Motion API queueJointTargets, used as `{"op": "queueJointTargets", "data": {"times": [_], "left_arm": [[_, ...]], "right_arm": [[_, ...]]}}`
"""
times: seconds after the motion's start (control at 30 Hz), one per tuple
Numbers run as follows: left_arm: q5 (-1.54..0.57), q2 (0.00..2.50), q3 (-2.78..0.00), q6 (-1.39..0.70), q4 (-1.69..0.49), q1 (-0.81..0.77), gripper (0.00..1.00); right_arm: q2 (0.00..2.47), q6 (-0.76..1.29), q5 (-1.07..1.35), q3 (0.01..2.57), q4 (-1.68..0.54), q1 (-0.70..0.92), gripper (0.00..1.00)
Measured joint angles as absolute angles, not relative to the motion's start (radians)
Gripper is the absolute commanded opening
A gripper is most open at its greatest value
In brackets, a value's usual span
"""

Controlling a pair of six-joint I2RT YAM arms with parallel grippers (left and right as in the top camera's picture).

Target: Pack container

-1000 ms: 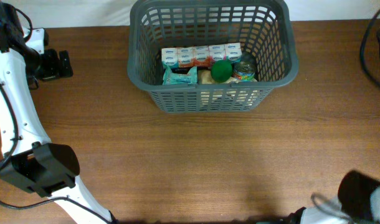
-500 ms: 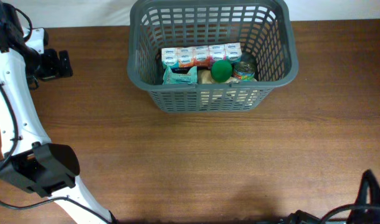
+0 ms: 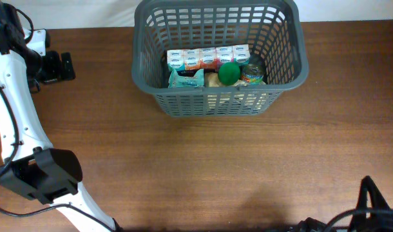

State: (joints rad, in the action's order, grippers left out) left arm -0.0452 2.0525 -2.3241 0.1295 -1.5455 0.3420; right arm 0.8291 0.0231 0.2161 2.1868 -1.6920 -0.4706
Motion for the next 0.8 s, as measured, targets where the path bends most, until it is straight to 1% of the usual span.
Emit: {"op": "queueJointTargets", "data": {"times": [0.1, 0.17, 0.2, 0.23, 0.3, 0.37, 0.4, 0.53, 0.6, 0.73, 0.8], "left_arm": [[-0.045, 2.053, -2.324, 0.130, -1.546, 0.342, 0.99], [-0.045, 2.053, -2.324, 0.130, -1.546, 0.342, 0.99], [-0.045, 2.053, -2.324, 0.130, -1.544, 0.342, 0.99], [-0.045, 2.053, -2.324, 0.130, -1.547, 0.342, 0.99], [-0.045, 2.053, -2.324, 0.130, -1.546, 0.342, 0.99], [-0.045, 2.053, -2.324, 0.130, -1.545, 0.342, 0.99], [-0.046, 2.053, -2.323, 0.130, -1.546, 0.342, 0.99], [-0.046, 2.053, -2.323, 0.130, -1.546, 0.342, 0.99], [-0.046, 2.053, -2.323, 0.130, -1.546, 0.342, 0.99], [-0.045, 2.053, -2.322, 0.130, -1.545, 0.342, 0.99], [-0.045, 2.053, -2.322, 0.130, -1.546, 0.342, 0.99]], "right_arm": [[0.827, 0.025, 0.231, 2.110, -1.686, -0.471, 0.99], [0.823, 0.027, 0.239, 2.014, -1.597, -0.471, 0.99], [0.815, 0.027, 0.245, 1.960, -1.529, -0.471, 0.99], [0.805, 0.029, 0.263, 1.871, -1.396, -0.471, 0.99], [0.789, 0.030, 0.300, 1.737, -1.211, -0.471, 0.99], [0.741, 0.030, 0.354, 1.518, -0.924, -0.456, 0.99], [0.706, 0.032, 0.377, 1.394, -0.785, -0.434, 0.99], [0.541, 0.031, 0.423, 0.956, -0.445, -0.318, 0.99], [0.475, 0.030, 0.429, 0.795, -0.343, -0.255, 0.99], [0.333, 0.030, 0.417, 0.436, -0.208, -0.126, 0.99], [0.286, 0.030, 0.409, 0.332, -0.148, -0.109, 0.99]]}}
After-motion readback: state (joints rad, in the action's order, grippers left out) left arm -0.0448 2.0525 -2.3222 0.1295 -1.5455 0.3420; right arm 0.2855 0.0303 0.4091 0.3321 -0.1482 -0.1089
